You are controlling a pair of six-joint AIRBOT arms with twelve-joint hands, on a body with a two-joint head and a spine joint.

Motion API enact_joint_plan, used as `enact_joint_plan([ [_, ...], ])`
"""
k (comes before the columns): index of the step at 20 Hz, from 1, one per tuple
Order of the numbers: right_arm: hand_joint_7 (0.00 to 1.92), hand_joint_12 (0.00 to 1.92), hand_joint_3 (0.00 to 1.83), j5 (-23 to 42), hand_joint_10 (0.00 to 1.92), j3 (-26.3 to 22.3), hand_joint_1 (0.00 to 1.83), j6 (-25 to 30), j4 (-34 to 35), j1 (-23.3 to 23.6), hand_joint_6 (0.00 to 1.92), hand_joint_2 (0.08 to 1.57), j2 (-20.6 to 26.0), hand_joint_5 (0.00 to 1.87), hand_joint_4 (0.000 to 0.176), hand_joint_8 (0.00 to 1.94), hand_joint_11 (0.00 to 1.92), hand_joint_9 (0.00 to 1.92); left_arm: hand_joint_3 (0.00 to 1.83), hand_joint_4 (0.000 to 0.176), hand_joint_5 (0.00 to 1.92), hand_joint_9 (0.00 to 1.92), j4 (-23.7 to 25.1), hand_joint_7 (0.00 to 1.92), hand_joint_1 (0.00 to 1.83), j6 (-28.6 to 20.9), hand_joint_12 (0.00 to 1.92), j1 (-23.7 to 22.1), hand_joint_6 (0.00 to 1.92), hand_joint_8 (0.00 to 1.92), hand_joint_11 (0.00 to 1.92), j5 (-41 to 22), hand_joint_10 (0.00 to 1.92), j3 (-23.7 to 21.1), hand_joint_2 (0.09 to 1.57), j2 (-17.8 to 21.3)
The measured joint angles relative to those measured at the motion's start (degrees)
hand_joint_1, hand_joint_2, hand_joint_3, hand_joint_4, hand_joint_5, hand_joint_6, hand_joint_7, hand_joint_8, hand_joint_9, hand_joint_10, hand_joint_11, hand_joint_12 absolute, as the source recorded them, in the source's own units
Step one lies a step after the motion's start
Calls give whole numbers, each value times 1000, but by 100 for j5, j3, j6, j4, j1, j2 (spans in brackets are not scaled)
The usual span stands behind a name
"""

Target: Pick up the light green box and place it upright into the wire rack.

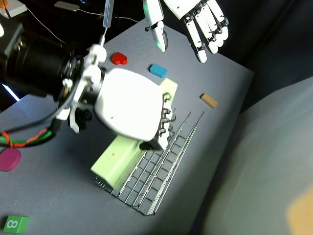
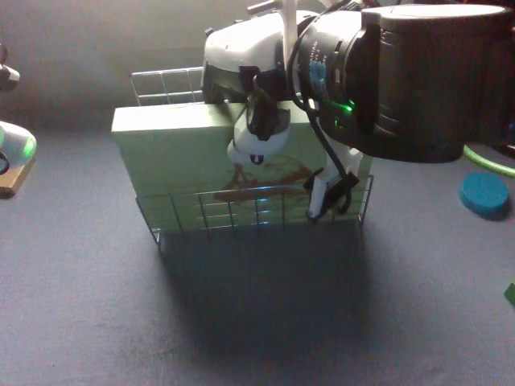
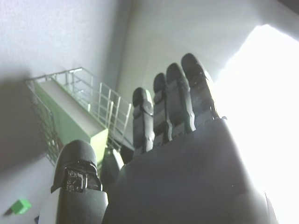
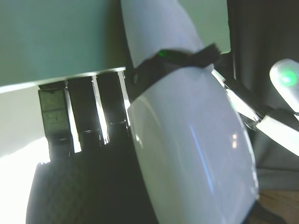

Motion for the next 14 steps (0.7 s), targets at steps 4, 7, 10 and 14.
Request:
enact_joint_plan([
  [4,881,1416,0,35,1469,83,1356,28,-57,-133,1118,1182,-59,754,0,1146,745,813,1,84,239,173,-2,177,0,-2,437,0,2,1,0,-37,4,-28,1273,0],
  [7,881,1418,0,42,1470,83,1356,37,-66,-138,1116,1182,-59,757,0,1146,753,812,0,83,270,182,-7,200,0,0,442,0,7,5,0,-44,3,-59,1261,0],
  [10,888,1413,0,52,1473,83,1356,35,-68,-138,1113,1181,-59,756,0,1145,757,805,0,84,248,182,-52,166,0,0,438,0,1,0,0,-57,2,-63,1261,0],
  [14,918,1406,0,50,1453,83,1357,35,-70,-138,1113,1174,-59,745,0,1093,769,850,3,83,260,171,-136,184,0,-2,408,-4,2,6,0,-70,0,-168,1276,-13],
])
